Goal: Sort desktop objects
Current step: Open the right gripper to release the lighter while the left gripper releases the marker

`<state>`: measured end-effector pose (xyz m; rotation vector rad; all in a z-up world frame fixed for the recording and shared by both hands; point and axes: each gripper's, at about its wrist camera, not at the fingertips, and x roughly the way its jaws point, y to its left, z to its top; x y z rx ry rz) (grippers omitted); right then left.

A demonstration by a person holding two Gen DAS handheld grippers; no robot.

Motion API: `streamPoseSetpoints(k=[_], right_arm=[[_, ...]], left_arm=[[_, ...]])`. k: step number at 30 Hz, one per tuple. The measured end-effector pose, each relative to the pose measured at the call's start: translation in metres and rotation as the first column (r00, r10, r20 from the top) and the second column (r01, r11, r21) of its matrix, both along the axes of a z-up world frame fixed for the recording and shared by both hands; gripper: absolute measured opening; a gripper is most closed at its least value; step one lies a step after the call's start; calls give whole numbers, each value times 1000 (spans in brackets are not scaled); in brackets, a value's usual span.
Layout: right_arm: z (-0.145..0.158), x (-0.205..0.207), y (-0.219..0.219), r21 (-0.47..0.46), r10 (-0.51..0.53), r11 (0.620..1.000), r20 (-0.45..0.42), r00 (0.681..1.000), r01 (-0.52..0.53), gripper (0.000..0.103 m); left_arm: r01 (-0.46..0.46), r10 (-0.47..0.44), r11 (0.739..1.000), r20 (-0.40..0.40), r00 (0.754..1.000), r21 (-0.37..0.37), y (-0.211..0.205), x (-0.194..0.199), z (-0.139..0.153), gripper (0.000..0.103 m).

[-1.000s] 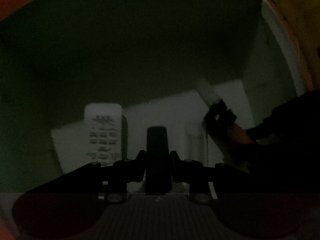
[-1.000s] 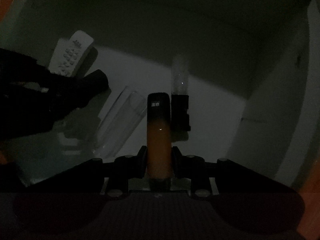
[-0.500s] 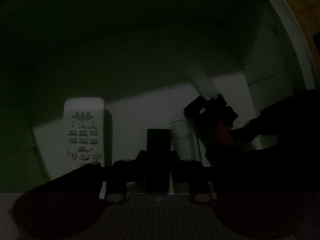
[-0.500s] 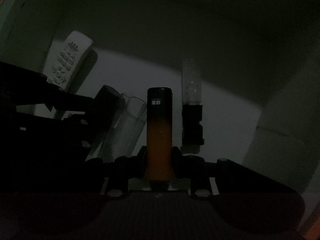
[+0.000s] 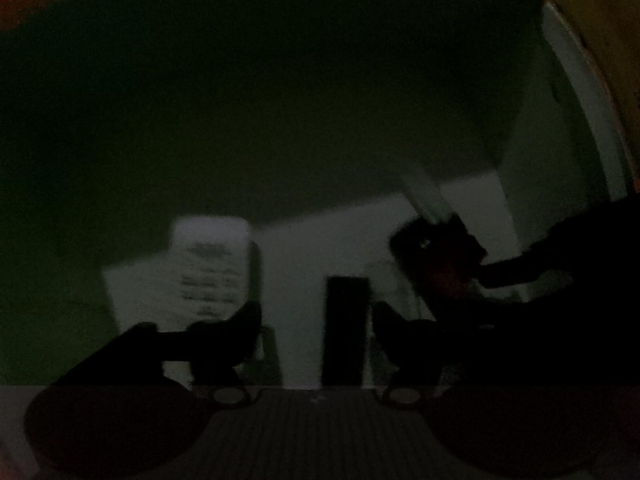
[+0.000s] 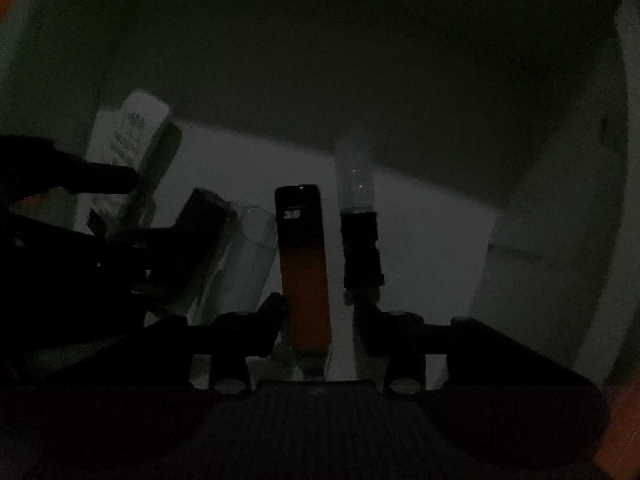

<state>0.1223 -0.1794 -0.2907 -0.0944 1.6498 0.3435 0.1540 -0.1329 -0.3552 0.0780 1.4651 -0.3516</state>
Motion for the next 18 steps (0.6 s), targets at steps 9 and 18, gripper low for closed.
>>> streamPoseSetpoints(k=[9, 18], right_arm=[[36, 9, -22, 67, -71, 995, 29, 997, 69, 59], [87, 23, -25, 177, -137, 976, 67, 988, 124, 67]], left_arm=[[28, -27, 997, 20, 999, -66, -2, -3, 23, 58], [-2, 15, 992, 107, 994, -128, 10, 14, 80, 64]])
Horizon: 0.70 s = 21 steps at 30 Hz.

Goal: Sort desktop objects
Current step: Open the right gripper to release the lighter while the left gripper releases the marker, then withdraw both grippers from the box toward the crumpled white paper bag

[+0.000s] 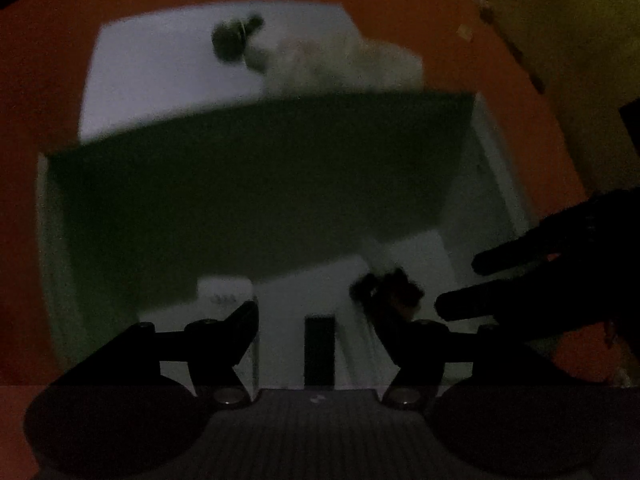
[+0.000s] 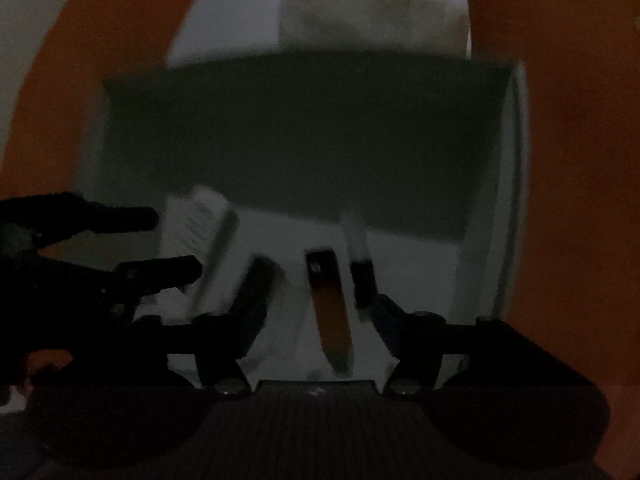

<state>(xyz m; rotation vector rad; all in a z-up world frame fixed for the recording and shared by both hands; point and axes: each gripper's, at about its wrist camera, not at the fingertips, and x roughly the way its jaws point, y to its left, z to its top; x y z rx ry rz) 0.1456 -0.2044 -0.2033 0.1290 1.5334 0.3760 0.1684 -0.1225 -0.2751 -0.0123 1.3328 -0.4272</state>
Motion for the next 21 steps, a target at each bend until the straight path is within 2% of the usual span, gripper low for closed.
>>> streamPoseSetpoints(k=[2, 6, 7, 8, 9, 11, 14, 18, 21], right_arm=[[21, 8, -5, 30, -27, 999, 42, 999, 25, 69], [51, 30, -14, 48, -66, 997, 132, 989, 60, 82], [57, 36, -17, 47, -79, 996, 154, 985, 73, 83], [64, 42, -19, 46, -92, 995, 175, 980, 85, 83], [67, 49, -22, 46, -102, 994, 186, 977, 95, 84], [72, 63, -29, 34, -147, 989, 204, 968, 143, 84], [76, 84, -40, 38, -194, 981, 215, 957, 191, 84], [62, 109, -51, 16, -248, 968, 216, 944, 251, 85], [49, 121, -58, 11, -268, 963, 199, 943, 271, 85]], left_arm=[[-21, 21, 1000, 30, 999, -13, 6, 8, 15, 69], [-68, 70, 997, 110, 992, -22, 17, 32, 40, 71], [-80, 82, 997, 121, 989, -25, 19, 39, 43, 71], [-84, 88, 996, 130, 988, -33, 20, 47, 47, 74], [-82, 86, 996, 137, 987, -36, 20, 56, 50, 82], [-89, 93, 996, 170, 981, -29, 17, 69, 53, 86], [-80, 81, 997, 205, 975, -14, 10, 88, 52, 86], [-94, 95, 995, 201, 975, -13, 1, 110, 38, 86], [-151, 146, 989, 210, 967, 8, -5, 121, 21, 86]])
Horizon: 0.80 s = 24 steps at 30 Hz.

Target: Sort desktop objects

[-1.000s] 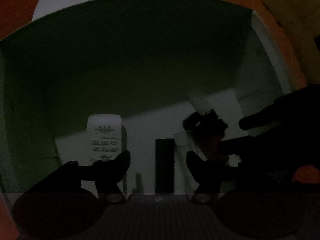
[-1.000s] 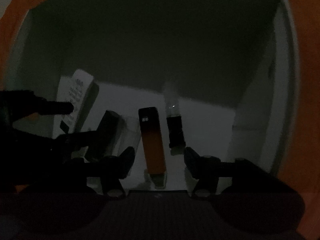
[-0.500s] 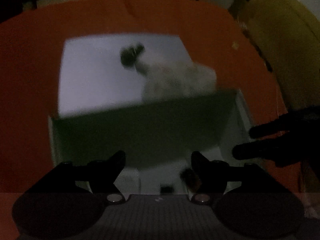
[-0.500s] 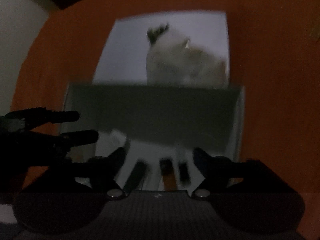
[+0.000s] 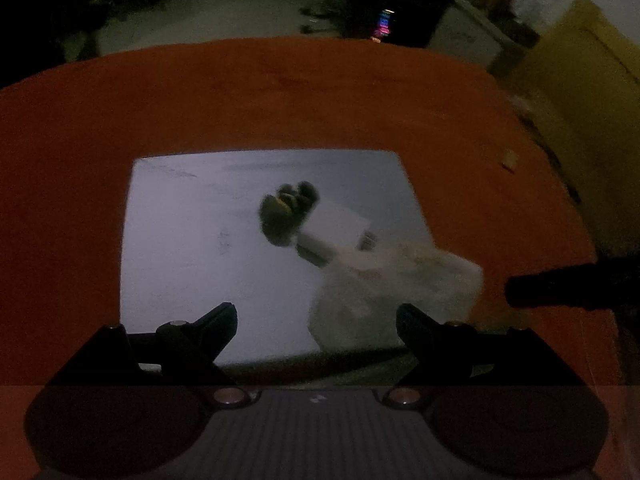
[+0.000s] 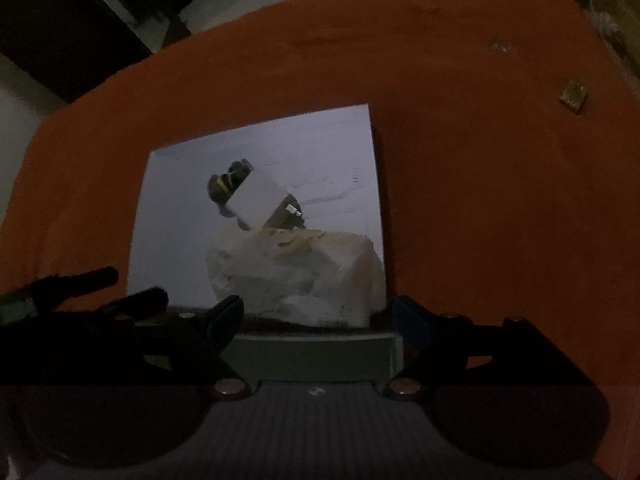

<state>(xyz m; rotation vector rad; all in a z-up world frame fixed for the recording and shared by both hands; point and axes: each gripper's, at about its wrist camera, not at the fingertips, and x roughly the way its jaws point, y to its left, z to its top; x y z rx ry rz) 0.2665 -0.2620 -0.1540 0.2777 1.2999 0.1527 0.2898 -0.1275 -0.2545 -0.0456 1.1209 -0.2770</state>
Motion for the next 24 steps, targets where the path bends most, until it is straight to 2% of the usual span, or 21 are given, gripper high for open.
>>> streamPoseSetpoints(k=[4, 8, 13, 15, 18, 20, 22, 23, 24], right_arm=[[-19, 8, -3, -12, -15, 1000, -12, 1000, 15, 85], [-40, 12, -3, -25, -7, 1000, -20, 1000, 6, 84], [-51, 10, 1, -33, 10, 999, -27, 1000, -11, 83], [-51, 9, 4, -44, 24, 999, -22, 999, -25, 82], [-55, 8, 7, -63, 45, 997, -12, 999, -46, 79], [-60, 6, 6, -55, 47, 997, -18, 999, -48, 72], [-64, 5, 7, -60, 57, 996, -30, 998, -58, 58], [-66, 5, 8, -65, 60, 996, -31, 998, -62, 56], [-67, 3, 8, -70, 64, 995, -27, 998, -66, 50]], left_arm=[[-5, 5, 1000, -1, 1000, 19, -9, 10, -16, 85], [22, -22, 1000, -8, 1000, -7, -17, 12, -21, 85], [32, -33, 999, -19, 999, -35, -26, 14, -28, 85], [41, -42, 999, -38, 998, -27, -30, 14, -33, 76], [33, -34, 999, -57, 998, -23, -32, 13, -40, 76], [23, -25, 999, -64, 998, -31, -31, 13, -44, 76], [14, -17, 999, -70, 997, -39, -30, 12, -48, 73], [9, -12, 999, -74, 997, -41, -30, 12, -50, 64], [7, -11, 999, -78, 997, -42, -30, 12, -51, 55]])
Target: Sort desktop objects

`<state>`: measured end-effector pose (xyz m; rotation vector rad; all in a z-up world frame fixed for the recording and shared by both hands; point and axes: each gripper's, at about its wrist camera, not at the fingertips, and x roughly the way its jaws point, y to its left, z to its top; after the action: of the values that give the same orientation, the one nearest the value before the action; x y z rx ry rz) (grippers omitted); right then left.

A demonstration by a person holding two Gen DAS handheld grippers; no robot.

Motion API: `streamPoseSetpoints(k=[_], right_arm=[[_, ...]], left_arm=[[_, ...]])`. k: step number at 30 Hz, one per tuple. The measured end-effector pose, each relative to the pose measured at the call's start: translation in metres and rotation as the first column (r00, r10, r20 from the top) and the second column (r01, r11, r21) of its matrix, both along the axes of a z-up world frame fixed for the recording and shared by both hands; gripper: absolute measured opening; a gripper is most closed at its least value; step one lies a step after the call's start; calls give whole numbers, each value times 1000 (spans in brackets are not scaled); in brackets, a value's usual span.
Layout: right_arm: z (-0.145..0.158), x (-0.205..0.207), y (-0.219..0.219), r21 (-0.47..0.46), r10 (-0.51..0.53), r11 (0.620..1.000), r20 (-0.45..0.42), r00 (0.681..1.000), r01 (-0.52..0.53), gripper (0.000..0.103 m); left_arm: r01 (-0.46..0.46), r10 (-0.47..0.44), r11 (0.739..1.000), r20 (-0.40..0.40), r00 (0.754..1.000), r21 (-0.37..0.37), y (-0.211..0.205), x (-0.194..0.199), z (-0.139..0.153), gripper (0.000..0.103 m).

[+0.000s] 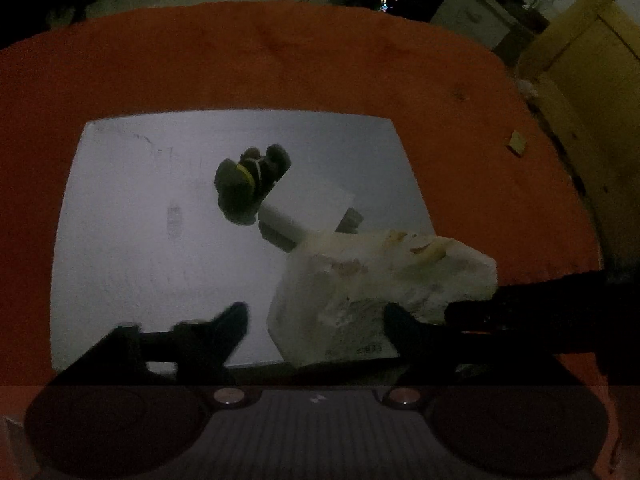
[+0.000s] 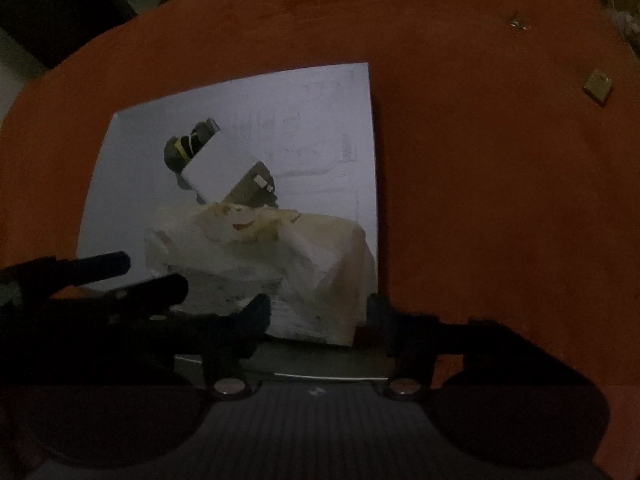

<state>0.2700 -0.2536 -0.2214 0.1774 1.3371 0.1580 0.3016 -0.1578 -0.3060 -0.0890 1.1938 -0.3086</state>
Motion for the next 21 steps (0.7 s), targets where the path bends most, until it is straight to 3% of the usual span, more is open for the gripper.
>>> streamPoseSetpoints(k=[1, 2, 4, 11, 21], right_arm=[[-1, -2, 0, -3, 0, 1000, 12, 1000, 0, 36], [-2, -3, 0, -6, -1, 1000, 24, 1000, 1, 34], [-4, -5, 0, -11, 3, 1000, 25, 1000, -3, 28], [-3, -7, -4, -7, -19, 1000, 51, 999, 19, 21], [19, -8, -4, 15, -25, 1000, 125, 992, 24, 18]], left_arm=[[-1, 1, 1000, -6, 1000, -4, 0, 0, -2, 50], [-2, 2, 1000, -12, 1000, -10, 0, -1, -4, 44], [-5, 5, 1000, -20, 1000, -21, 0, -2, -7, 42], [-21, 22, 999, 21, 1000, -43, 3, -5, -8, 26], [-36, 42, 997, 88, 995, -68, 12, -5, 6, 23]])
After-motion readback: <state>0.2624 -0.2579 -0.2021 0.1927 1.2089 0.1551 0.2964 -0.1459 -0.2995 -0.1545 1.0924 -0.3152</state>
